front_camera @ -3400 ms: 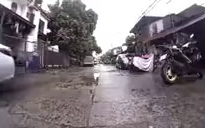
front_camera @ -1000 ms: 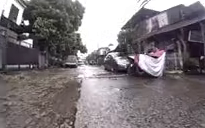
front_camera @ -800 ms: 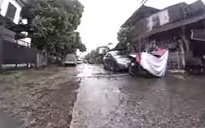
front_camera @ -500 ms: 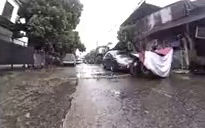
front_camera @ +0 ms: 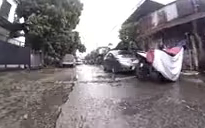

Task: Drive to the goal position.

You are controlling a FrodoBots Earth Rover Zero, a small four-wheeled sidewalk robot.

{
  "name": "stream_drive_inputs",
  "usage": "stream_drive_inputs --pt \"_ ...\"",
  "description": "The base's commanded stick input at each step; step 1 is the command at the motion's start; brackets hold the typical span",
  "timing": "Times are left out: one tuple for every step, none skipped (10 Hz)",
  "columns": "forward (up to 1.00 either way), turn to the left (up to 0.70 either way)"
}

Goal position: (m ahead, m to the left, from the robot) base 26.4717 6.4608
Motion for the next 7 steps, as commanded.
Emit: stream_drive_inputs --pt "1.00 0.11" --pt "1.00 0.22" --pt "1.00 0.00" --pt "1.00 0.01" --pt "1.00 0.18" --pt "1.00 0.00" --pt "1.00 0.00"
